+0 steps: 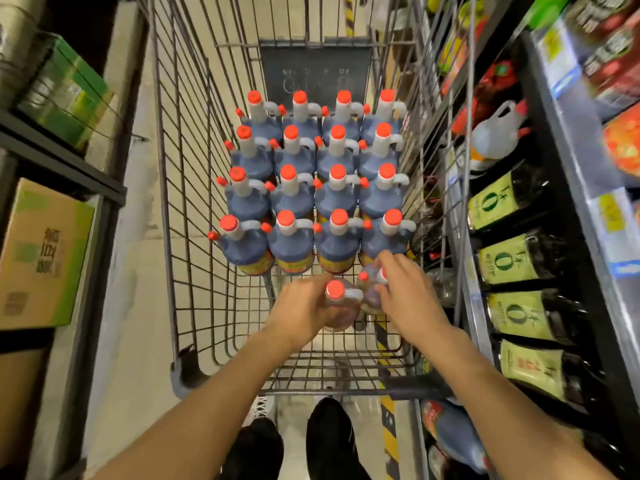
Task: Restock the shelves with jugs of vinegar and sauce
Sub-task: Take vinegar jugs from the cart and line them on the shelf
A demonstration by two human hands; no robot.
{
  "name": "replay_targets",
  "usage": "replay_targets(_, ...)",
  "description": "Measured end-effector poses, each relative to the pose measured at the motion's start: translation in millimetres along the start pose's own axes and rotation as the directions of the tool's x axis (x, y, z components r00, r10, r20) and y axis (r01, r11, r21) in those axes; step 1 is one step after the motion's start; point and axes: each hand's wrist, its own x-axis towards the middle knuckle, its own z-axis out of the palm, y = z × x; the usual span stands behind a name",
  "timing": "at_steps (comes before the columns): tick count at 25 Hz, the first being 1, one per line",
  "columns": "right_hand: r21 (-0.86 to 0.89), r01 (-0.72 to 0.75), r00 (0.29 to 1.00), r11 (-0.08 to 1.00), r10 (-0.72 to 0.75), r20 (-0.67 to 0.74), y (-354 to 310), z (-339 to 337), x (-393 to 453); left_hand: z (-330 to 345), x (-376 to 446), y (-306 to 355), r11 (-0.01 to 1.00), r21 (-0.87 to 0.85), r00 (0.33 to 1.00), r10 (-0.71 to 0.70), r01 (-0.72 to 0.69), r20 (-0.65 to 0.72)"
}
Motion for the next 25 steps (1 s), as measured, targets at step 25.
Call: replay_targets(25, 0.527, -0.173, 0.958, 0.832, 0.019, 0.285, 10, 65, 34, -27, -15, -83, 0.8, -0.578, 0.957, -0.271, 0.163, -0.106)
